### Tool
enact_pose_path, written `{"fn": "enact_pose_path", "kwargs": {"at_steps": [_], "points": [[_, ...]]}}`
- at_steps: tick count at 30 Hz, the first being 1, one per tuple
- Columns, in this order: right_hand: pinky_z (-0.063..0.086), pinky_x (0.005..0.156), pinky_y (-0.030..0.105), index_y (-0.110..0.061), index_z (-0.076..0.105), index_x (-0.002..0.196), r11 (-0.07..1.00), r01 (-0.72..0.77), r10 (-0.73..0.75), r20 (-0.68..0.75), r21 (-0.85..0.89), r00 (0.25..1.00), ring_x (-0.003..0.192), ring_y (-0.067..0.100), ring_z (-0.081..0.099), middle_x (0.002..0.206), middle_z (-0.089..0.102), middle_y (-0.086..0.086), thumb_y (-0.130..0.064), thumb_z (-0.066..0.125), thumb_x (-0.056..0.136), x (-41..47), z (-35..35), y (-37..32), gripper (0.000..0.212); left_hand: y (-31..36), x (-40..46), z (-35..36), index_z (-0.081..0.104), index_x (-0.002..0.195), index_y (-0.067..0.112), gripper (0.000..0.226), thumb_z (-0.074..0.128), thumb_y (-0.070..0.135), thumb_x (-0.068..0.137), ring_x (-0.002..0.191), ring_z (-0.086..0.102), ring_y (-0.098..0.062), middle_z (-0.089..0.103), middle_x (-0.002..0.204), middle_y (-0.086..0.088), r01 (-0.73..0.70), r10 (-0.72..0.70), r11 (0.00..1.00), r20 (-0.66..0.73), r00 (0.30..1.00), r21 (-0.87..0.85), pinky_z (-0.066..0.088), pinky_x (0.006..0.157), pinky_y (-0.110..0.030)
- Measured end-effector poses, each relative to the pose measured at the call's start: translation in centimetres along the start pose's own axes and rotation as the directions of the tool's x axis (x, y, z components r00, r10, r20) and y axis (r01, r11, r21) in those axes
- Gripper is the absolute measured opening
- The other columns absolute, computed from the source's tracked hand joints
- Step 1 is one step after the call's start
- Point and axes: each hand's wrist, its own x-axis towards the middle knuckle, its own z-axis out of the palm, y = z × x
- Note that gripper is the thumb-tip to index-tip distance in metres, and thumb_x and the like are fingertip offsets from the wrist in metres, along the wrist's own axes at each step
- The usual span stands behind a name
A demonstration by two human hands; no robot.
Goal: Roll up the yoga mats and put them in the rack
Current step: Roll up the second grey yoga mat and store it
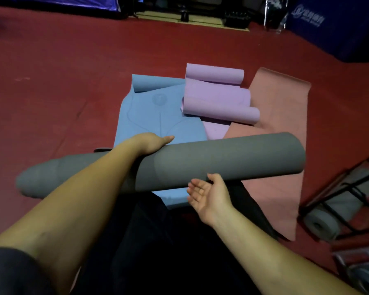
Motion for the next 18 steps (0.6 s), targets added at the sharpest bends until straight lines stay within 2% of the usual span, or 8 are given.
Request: {"fn": "enact_pose_path", "kwargs": {"at_steps": [3, 5, 6, 8, 10, 13, 16, 18], "points": [[0.047, 0.073, 0.037, -0.005, 0.055, 0.085, 0.993, -0.061, 0.071, -0.108, 0.098, 0.992, 0.081, 0.027, 0.062, 0.091, 0.061, 0.014, -0.031, 0.023, 0.103, 1.1, 0.7, 0.8, 0.046, -1.1, 0.4, 0.1, 0.051, 0.142, 0.006, 0.086, 0.034, 0.075, 0.092, 0.140, 0.040, -0.031, 0.040, 0.154, -0.014, -0.001, 0.002, 1.000, 0.034, 0.999, -0.027, 0.029, 0.113, -0.042], [0.049, 0.078, 0.041, -0.006, 0.052, 0.089, 0.991, -0.103, 0.116, -0.160, 0.086, 0.980, 0.091, 0.031, 0.064, 0.101, 0.062, 0.017, -0.036, 0.023, 0.104, 1.7, 0.5, 1.8, 0.045, -1.8, 0.6, 0.1, 0.049, 0.143, 0.006, 0.085, 0.034, 0.073, 0.094, 0.140, 0.039, -0.031, 0.039, 0.155, -0.014, -0.007, 0.008, 0.999, 0.042, 0.999, -0.045, 0.028, 0.113, -0.042], [0.047, 0.087, 0.043, -0.004, 0.053, 0.094, 0.990, -0.111, 0.124, -0.170, 0.084, 0.978, 0.102, 0.033, 0.063, 0.110, 0.062, 0.019, -0.038, 0.025, 0.103, 2.1, 0.6, 2.1, 0.044, -2.1, 0.7, 0.1, 0.049, 0.143, 0.005, 0.084, 0.034, 0.072, 0.094, 0.140, 0.039, -0.032, 0.039, 0.155, -0.014, -0.011, 0.014, 0.998, 0.049, 0.999, -0.064, 0.028, 0.113, -0.042], [0.037, 0.105, 0.048, -0.003, 0.055, 0.112, 0.988, -0.092, 0.113, -0.175, 0.128, 0.978, 0.122, 0.036, 0.055, 0.126, 0.057, 0.018, -0.036, 0.027, 0.102, 2.9, 1.3, 2.0, 0.045, -2.3, 1.0, 0.2, 0.050, 0.142, 0.005, 0.085, 0.033, 0.073, 0.094, 0.140, 0.039, -0.032, 0.040, 0.154, -0.014, -0.021, 0.026, 0.996, 0.054, 0.998, -0.082, 0.028, 0.113, -0.042], [0.031, 0.112, 0.053, -0.007, 0.058, 0.122, 0.970, -0.065, 0.099, -0.139, 0.235, 0.985, 0.125, 0.036, 0.051, 0.128, 0.057, 0.013, -0.035, 0.026, 0.100, 3.6, 2.9, 1.2, 0.047, -2.7, 1.3, 0.1, 0.051, 0.141, 0.005, 0.085, 0.031, 0.073, 0.094, 0.138, 0.041, -0.033, 0.043, 0.152, -0.015, -0.028, 0.032, 0.996, 0.042, 0.999, -0.087, 0.030, 0.111, -0.042], [0.043, 0.097, 0.064, -0.013, 0.066, 0.114, 0.962, 0.006, 0.031, -0.133, 0.273, 0.991, 0.110, 0.035, 0.058, 0.119, 0.063, 0.012, -0.029, 0.032, 0.096, 3.6, 5.5, -1.5, 0.042, -3.3, 1.8, -1.0, 0.059, 0.134, 0.005, 0.085, 0.024, 0.073, 0.095, 0.132, 0.047, -0.034, 0.048, 0.147, -0.018, -0.030, 0.028, 0.991, -0.019, 0.999, -0.130, 0.034, 0.106, -0.041], [0.055, 0.070, 0.053, -0.021, 0.069, 0.096, 0.951, 0.173, -0.138, -0.150, 0.254, 0.979, 0.079, 0.025, 0.068, 0.087, 0.074, 0.004, -0.037, 0.036, 0.095, 3.7, 7.7, -7.2, 0.037, -0.7, 2.5, -3.3, 0.058, 0.135, 0.006, 0.080, 0.020, 0.067, 0.099, 0.134, 0.046, -0.034, 0.047, 0.148, -0.019, -0.099, 0.074, 0.964, -0.109, 0.991, -0.245, 0.033, 0.107, -0.040], [0.057, 0.073, 0.048, -0.022, 0.069, 0.092, 0.904, 0.308, -0.273, -0.154, 0.298, 0.950, 0.075, 0.023, 0.070, 0.082, 0.076, 0.000, -0.043, 0.036, 0.095, 3.3, 8.5, -11.3, 0.039, 2.7, 2.7, -4.1, 0.054, 0.139, 0.006, 0.073, 0.020, 0.059, 0.103, 0.137, 0.042, -0.033, 0.044, 0.150, -0.021, -0.160, 0.110, 0.917, -0.152, 0.982, -0.364, 0.031, 0.109, -0.037]]}}
